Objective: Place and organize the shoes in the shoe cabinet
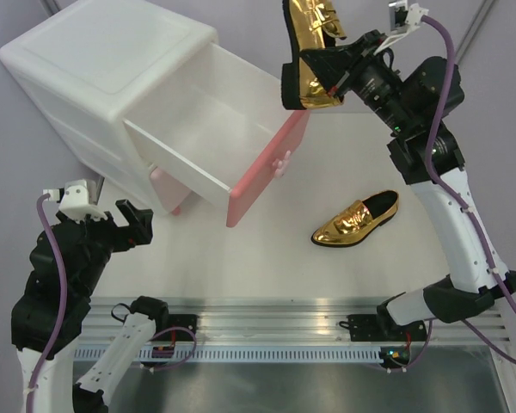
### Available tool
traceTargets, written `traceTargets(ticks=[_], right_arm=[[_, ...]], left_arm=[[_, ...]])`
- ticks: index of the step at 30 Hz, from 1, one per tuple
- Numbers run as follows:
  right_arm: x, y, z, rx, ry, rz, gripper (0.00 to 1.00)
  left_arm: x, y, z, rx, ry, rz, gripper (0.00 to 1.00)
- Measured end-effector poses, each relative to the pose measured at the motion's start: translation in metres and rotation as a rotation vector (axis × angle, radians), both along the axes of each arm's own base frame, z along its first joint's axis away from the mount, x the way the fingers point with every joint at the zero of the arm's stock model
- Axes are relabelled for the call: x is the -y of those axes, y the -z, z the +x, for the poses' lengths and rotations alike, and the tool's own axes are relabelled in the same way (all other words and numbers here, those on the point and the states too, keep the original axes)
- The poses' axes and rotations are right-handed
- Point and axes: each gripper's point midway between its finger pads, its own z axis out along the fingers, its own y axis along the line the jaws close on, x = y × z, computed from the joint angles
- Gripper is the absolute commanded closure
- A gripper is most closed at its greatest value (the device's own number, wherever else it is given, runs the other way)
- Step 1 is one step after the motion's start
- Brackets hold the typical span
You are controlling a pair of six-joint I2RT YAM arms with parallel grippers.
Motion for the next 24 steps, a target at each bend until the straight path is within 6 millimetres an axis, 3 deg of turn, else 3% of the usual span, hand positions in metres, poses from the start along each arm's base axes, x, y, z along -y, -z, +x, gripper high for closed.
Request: traceTargets(ticks=[8,12,17,24], right_arm=[[-0.088,0.024,-0.018,-0.075,-0.205,-0.025,0.99],[-0.126,0.049,-0.025,-0.131,-0.27,-0.07,0.99],[-0.153,0.082,-0.031,-0.218,-0.282,-0.133,0.99],[-0.157,0.108,-0.029,-0.299,-0.197,-0.176,0.99]], left_arm=[[0.0,0.002,-0.001,-0.01,0.0,0.001,0.0],[0.0,0.002,-0.001,-0.012,-0.003,-0.003,0.0],[-0.001,0.004,0.001,-0.021,-0.015,-0.009,0.0],[-0.003,-0.01,0.006,-0.03,-0.044,-0.018,0.0]])
